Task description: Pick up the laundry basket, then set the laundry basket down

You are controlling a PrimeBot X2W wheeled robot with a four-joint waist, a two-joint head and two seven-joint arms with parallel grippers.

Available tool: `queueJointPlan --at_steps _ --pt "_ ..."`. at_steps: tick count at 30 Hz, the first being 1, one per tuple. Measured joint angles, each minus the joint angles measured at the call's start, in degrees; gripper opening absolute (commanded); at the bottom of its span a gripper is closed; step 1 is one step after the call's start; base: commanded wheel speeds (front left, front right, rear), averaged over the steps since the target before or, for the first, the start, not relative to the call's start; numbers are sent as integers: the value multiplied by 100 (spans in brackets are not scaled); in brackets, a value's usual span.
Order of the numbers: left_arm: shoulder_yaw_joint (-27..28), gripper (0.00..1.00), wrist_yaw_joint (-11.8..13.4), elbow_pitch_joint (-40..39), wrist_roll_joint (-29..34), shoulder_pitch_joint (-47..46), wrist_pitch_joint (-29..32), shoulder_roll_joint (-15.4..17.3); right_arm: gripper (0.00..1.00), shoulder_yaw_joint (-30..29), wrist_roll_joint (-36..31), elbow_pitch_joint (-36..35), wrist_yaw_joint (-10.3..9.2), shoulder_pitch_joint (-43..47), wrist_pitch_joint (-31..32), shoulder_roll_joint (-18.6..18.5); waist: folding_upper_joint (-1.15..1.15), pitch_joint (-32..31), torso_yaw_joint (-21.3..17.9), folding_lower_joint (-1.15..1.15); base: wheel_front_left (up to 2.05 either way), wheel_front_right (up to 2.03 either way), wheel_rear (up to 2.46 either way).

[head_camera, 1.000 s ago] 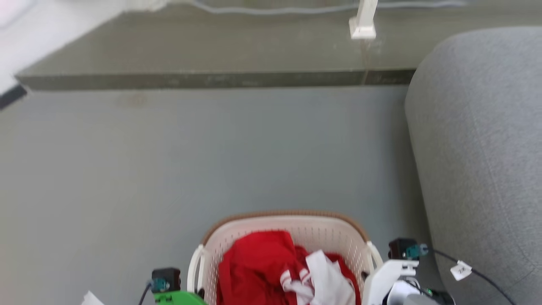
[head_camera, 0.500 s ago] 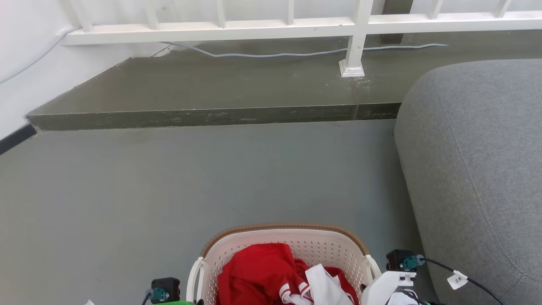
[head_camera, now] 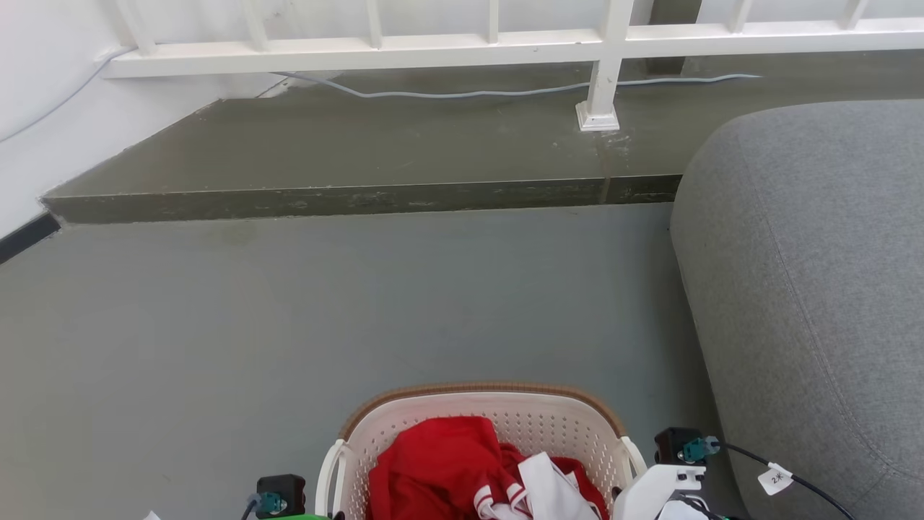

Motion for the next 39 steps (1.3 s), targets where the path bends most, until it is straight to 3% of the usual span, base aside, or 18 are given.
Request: queueJointPlan --at_steps 23,39 --pt "-35 0 163 -60 -157 -40 -103 11 0 255 300 -55 -100 -220 -15 -49 0 273 -41 0 0 0 0" --pt "116 0 279 -156 -146 -1322 -189 85 0 189 338 -77 -149 -1601 -162 -87 0 1286 -114 1 0 0 0"
